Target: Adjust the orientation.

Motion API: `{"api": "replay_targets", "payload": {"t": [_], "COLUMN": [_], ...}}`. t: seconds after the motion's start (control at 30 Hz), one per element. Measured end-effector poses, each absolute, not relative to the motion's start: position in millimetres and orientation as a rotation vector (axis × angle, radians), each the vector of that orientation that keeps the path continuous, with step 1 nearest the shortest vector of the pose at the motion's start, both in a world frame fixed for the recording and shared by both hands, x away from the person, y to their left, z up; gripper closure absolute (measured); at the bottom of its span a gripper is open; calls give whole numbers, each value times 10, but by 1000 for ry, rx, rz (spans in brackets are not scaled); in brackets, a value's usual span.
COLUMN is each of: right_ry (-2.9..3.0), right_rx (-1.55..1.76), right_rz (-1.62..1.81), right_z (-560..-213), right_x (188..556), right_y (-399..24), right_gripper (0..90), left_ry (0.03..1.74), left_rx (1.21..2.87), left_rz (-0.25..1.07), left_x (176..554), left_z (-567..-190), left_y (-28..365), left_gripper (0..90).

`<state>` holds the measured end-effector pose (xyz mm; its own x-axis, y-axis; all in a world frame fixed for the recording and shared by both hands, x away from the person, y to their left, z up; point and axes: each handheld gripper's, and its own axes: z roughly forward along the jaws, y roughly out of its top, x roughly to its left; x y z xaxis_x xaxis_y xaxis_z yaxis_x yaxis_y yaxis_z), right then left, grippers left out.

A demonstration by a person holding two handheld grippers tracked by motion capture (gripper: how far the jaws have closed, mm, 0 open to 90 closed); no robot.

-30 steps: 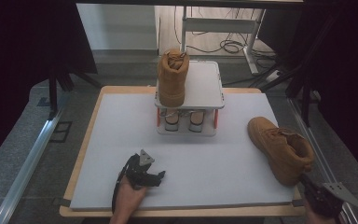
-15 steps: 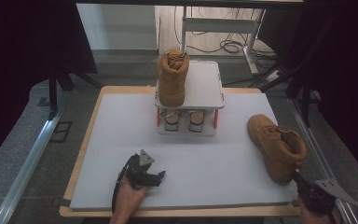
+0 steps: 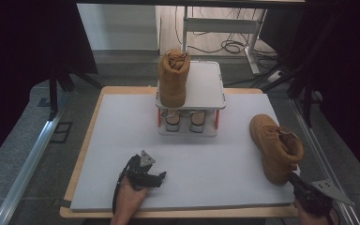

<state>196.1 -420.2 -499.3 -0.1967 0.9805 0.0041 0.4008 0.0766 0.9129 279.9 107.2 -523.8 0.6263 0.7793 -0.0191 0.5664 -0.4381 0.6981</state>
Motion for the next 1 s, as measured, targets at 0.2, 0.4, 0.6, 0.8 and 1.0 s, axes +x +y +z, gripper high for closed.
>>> {"api": "replay_targets", "payload": {"t": [0.2, 0.4, 0.6, 0.8, 1.0], "right_ry": [1645, 1604, 1578, 1587, 1593], "right_rx": [1392, 1383, 1412, 1385, 1378], "right_rz": [1116, 1224, 1265, 1151, 1167], "right_z": [-4930, -4844, -4775, -4716, -4673], "right_x": [1918, 1929, 2050, 2190, 2335], "right_y": [-4200, -4204, -4180, -4035, -3980], "right_gripper": [555, 399, 280, 154, 125], "left_ry": [1046, 1047, 1047, 1046, 1046], "left_rx": [2167, 2166, 2166, 2166, 2166], "left_rz": [403, 403, 403, 403, 403], "left_x": [2799, 2799, 2799, 2799, 2799], "left_z": [-5238, -5238, -5238, -5238, -5238], "left_y": [1073, 1072, 1072, 1073, 1073], "left_gripper": [138, 138, 138, 138, 138]}}
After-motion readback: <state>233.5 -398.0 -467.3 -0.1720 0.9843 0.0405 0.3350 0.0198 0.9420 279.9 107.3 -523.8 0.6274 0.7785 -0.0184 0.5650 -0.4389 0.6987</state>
